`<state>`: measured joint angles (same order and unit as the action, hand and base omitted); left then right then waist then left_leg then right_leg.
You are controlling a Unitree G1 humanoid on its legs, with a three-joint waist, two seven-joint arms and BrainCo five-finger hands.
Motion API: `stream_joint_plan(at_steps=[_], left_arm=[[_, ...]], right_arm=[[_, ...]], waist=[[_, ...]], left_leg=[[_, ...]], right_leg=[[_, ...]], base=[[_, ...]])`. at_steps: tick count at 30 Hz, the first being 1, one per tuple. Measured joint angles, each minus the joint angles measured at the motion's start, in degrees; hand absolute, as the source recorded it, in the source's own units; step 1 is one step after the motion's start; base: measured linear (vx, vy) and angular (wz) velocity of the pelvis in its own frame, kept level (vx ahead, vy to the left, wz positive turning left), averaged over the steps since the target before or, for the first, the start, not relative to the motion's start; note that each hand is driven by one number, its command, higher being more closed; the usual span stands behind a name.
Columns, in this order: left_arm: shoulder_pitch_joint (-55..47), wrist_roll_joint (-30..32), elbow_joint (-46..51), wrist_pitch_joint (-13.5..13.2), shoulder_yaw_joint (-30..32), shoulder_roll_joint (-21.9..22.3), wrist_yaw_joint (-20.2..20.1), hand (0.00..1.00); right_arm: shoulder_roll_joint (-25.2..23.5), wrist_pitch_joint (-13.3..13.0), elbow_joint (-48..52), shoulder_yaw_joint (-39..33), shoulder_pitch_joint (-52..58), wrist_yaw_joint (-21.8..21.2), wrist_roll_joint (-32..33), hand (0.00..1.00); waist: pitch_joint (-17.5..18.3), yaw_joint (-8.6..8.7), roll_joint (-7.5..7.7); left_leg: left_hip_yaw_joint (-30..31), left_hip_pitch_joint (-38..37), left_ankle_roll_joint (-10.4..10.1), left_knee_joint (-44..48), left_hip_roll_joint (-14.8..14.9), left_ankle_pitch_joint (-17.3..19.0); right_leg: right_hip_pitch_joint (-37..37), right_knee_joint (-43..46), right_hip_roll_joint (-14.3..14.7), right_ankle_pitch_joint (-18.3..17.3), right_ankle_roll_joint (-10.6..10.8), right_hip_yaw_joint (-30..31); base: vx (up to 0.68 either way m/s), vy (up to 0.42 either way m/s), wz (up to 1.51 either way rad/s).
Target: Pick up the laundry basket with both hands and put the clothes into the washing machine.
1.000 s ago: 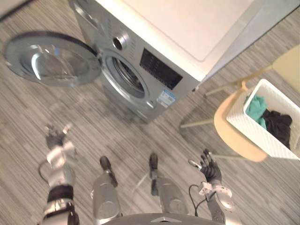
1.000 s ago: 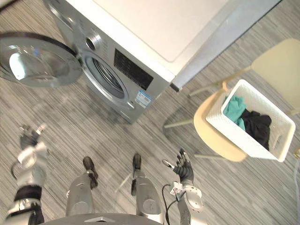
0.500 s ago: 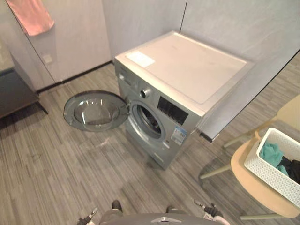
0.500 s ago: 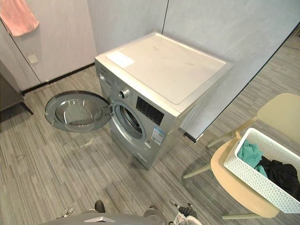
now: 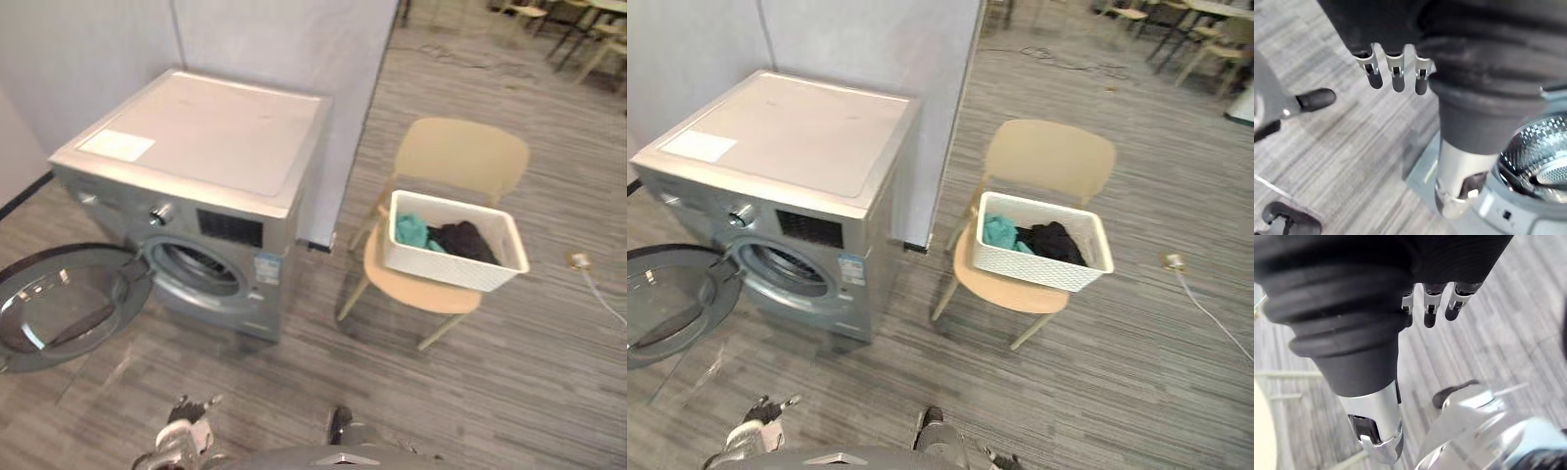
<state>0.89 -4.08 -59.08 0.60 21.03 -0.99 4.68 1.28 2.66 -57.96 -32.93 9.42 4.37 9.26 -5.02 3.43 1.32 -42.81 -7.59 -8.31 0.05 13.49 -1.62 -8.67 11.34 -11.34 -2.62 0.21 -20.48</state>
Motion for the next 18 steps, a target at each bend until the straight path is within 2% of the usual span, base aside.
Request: stream_joint_plan(at_steps=[1, 2, 3, 4, 5, 6, 7, 8, 9, 10, 11, 12, 13, 14, 15, 16, 17, 18], left_arm=[[0.7, -1.4, 0.0, -0.5, -1.6, -0.2, 0.0, 0.0], [0.8, -1.8, 0.0, -0.6, -1.8, -0.3, 0.0, 0.0], [0.6, -1.9, -0.2, -0.6, -2.3, -0.2, 0.0, 0.0], [-0.4, -1.9, -0.4, -0.6, -2.6, -0.2, 0.1, 0.0], [-0.9, -1.9, -0.6, -0.6, -2.5, -0.3, 0.1, 0.0], [-1.8, -1.9, -1.2, -0.6, -1.8, -0.6, 0.3, 0.0], [-2.2, -1.9, -1.9, -0.6, -1.0, -0.8, 0.4, 0.0], [-3.4, -1.8, -3.2, -0.1, 0.5, -1.5, 1.2, 0.0], [-4.4, -1.6, -3.2, 0.1, 2.0, -1.8, 1.4, 0.0], [-6.4, -1.3, -3.3, 0.8, 4.8, -2.4, 2.2, 0.0], [-7.3, -1.2, -3.3, 1.0, 6.5, -2.6, 2.9, 0.0], [-7.4, -1.6, -3.3, 0.8, 6.9, -2.9, 3.2, 0.0], [-7.4, -2.1, -2.7, 0.3, 6.6, -1.8, 3.3, 0.0], [-7.0, -2.8, -2.8, 0.3, 5.5, -0.7, 3.2, 0.0], [-7.0, -3.3, -2.8, 0.3, 5.3, -0.3, 3.2, 0.0], [-7.2, -3.9, -2.5, 0.2, 5.3, 0.2, 3.2, 0.0], [-7.5, -4.2, -2.0, 0.2, 5.3, 0.5, 3.2, 0.0], [-8.1, -4.5, -1.2, 0.1, 5.5, 1.1, 3.2, 0.0]], right_arm=[[0.0, 0.3, -1.9, -1.6, -0.1, 0.0, 0.0, 0.0], [-0.1, 0.6, -2.5, -2.0, -0.1, 0.0, 0.0, 0.0], [0.3, 1.1, -3.9, -2.7, -0.8, 0.0, 0.0, 0.0], [0.4, 1.3, -4.1, -3.3, -1.6, 0.0, 0.0, 0.0], [0.5, 1.3, -4.0, -3.4, -2.2, 0.0, 0.1, 0.0], [1.2, 1.3, -4.0, -3.6, -3.8, 0.0, 0.4, 0.0], [1.4, 1.3, -4.0, -3.4, -4.6, 0.0, 0.5, 0.0], [2.2, 1.2, -4.0, -1.9, -5.1, 0.1, 0.3, 0.0], [2.3, 1.1, -4.0, -0.9, -5.3, 0.0, 0.5, 0.0], [2.5, 0.8, -3.8, 1.1, -6.4, 0.1, 0.6, 0.0], [2.5, 0.0, -3.5, 3.0, -7.4, 0.0, 0.6, 0.0], [2.7, -0.4, -3.3, 3.8, -7.6, 0.0, 0.6, 0.0], [3.6, -1.2, -3.2, 5.1, -8.0, 0.0, 0.6, 0.0], [5.1, -1.6, -3.2, 5.7, -8.6, 0.0, 0.6, 0.0], [5.8, -1.7, -3.2, 5.8, -8.6, 0.0, 0.6, 0.0], [6.4, -1.7, -3.2, 5.6, -9.0, 0.0, 0.6, 0.0], [6.5, -1.6, -3.2, 5.5, -9.0, 0.0, 0.6, 0.0], [6.1, -1.2, -2.6, 5.5, -9.0, 0.1, 0.6, 0.0]], waist=[[0.0, -0.12, -0.05], [0.0, -0.16, 0.02], [-0.1, -0.29, -0.67], [-0.3, -0.72, -2.32], [-0.4, -0.85, -2.79], [-1.1, -0.85, -3.92], [-1.3, -0.8, -4.31], [-1.9, -1.32, -4.53], [-2.1, -1.66, -4.38], [-2.7, -2.63, -4.56], [-3.4, -3.37, -3.25], [-3.7, -3.72, -2.12], [-4.6, -5.12, -1.81], [-5.2, -5.25, -2.68], [-5.3, -5.12, -3.14], [-5.8, -5.22, -4.04], [-6.0, -5.32, -4.36], [-6.0, -5.57, -4.73]], left_leg=[[0.6, 1.2, -0.7, 1.6, 0.8, 0.6], [1.1, 1.6, -1.1, 2.6, 1.1, 1.0], [2.2, 1.6, -1.7, 4.1, 2.5, 1.6], [2.1, 1.5, -2.1, 5.0, 4.1, 1.7], [2.0, 1.4, -2.3, 5.7, 4.9, 1.6], [1.9, 1.4, -2.9, 7.3, 6.6, 1.7], [1.8, 1.4, -3.1, 8.2, 7.6, 1.7], [1.9, 1.4, -3.2, 12.5, 10.9, 1.8], [1.9, 1.5, -2.9, 15.6, 12.8, 2.0], [2.4, 2.0, 2.9, 23.4, 16.8, 2.0], [7.4, 5.0, 12.1, 32.2, 19.4, -1.6], [11.9, 7.0, 12.8, 37.0, 19.7, -2.0], [19.1, 11.8, 8.5, 46.9, 17.5, 3.1], [23.0, 15.4, 6.9, 52.4, 13.5, 7.0], [23.6, 16.2, 6.5, 53.3, 11.6, 8.6], [23.8, 17.7, 6.5, 52.5, 7.8, 11.0], [23.9, 18.3, 6.4, 51.3, 5.8, 11.9], [25.0, 20.4, 5.7, 46.0, 0.6, 14.1]], right_leg=[[-0.4, 0.5, 0.0, 0.8, 0.6, -1.0], [-0.3, 0.0, 0.3, 2.1, 2.3, -0.5], [1.2, -2.0, 1.8, 3.1, 3.2, -0.9], [2.1, -3.9, 3.5, 3.6, 2.9, -0.9], [2.5, -4.2, 4.2, 3.7, 2.9, -0.9], [2.6, -3.7, 5.7, 3.4, 2.5, -0.6], [2.6, -3.3, 6.5, 3.0, 2.0, -0.4], [2.7, -2.4, 8.7, 1.7, 0.9, 0.3], [2.6, -1.8, 9.8, 0.9, 0.2, 1.2], [2.8, 0.0, 11.9, -0.7, -1.4, 3.3], [3.7, 1.3, 13.3, -2.2, -2.9, 6.0], [4.4, 1.3, 13.3, -2.6, -3.4, 7.4], [5.3, 1.2, 13.6, -3.4, -4.8, 9.1], [6.5, 0.0, 13.9, -3.3, -5.4, 10.4], [7.3, -1.0, 14.0, -3.2, -5.6, 10.8], [9.3, -3.0, 14.8, -3.2, -5.2, 12.0], [10.1, -3.6, 15.1, -3.1, -5.0, 12.7], [11.0, -5.0, 15.8, -3.3, -5.0, 14.4]], base=[[0.09, -0.151, 0.18], [0.15, -0.103, 0.17], [0.15, -0.105, 0.02], [0.14, -0.103, -0.08], [0.12, -0.107, -0.21], [0.11, -0.096, -0.19], [0.11, -0.148, -0.33], [0.09, -0.2, -0.44], [0.08, -0.249, -0.94], [0.14, -0.372, -1.22], [0.14, -0.318, -1.19], [0.17, -0.296, -1.03], [0.12, -0.129, -0.83], [0.13, -0.096, -0.77], [0.16, -0.072, -0.58], [0.16, -0.055, -0.42], [0.25, -0.059, -0.55], [0.21, -0.031, -0.43]])
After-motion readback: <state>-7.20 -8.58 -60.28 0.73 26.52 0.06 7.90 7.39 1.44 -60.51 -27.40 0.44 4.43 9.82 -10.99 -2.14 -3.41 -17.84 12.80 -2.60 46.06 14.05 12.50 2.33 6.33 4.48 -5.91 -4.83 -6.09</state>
